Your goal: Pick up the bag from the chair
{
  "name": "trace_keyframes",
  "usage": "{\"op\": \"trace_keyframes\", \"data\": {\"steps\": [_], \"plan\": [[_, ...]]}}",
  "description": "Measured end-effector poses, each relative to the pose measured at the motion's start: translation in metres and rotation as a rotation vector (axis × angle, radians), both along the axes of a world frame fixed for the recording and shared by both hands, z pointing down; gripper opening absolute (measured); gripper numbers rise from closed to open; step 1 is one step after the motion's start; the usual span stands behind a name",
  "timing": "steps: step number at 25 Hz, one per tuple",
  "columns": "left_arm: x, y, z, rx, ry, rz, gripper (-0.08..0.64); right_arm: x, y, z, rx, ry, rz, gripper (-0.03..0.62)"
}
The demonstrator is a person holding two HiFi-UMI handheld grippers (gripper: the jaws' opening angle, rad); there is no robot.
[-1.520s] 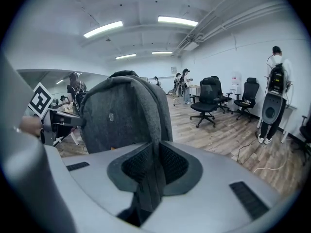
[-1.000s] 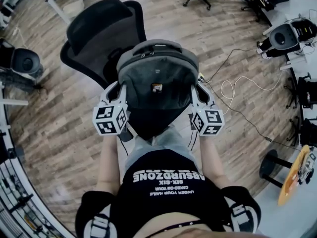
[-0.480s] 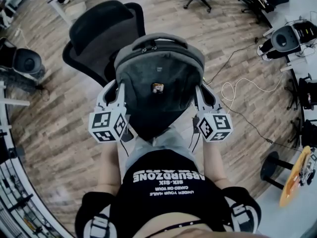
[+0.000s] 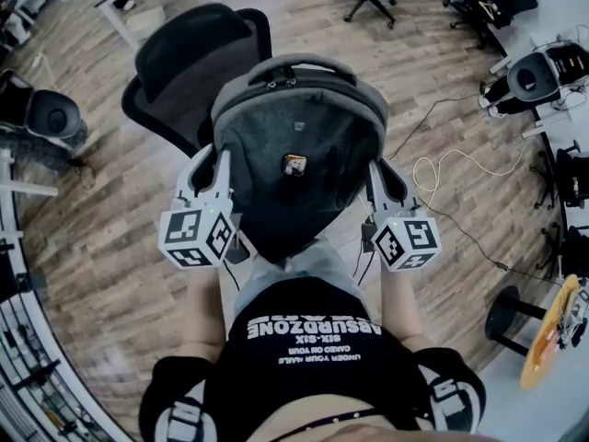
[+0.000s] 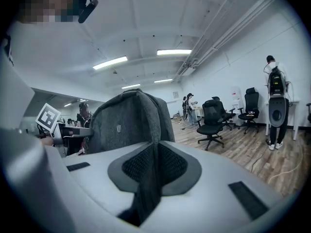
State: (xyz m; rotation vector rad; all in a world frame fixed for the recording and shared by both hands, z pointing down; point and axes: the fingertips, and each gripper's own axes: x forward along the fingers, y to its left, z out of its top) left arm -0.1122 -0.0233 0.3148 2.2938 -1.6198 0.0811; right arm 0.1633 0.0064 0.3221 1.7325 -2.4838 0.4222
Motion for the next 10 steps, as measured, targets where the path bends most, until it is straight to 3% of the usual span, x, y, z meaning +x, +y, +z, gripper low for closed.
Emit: {"op": "trace_keyframes", "data": {"steps": [10], "plan": [[-0.003,0.001,0.01,-0.017,-0.031,-0.004,0.083,-0.004,0.005,0.011,-0.029,-0.001,0.001,0.051]]}}
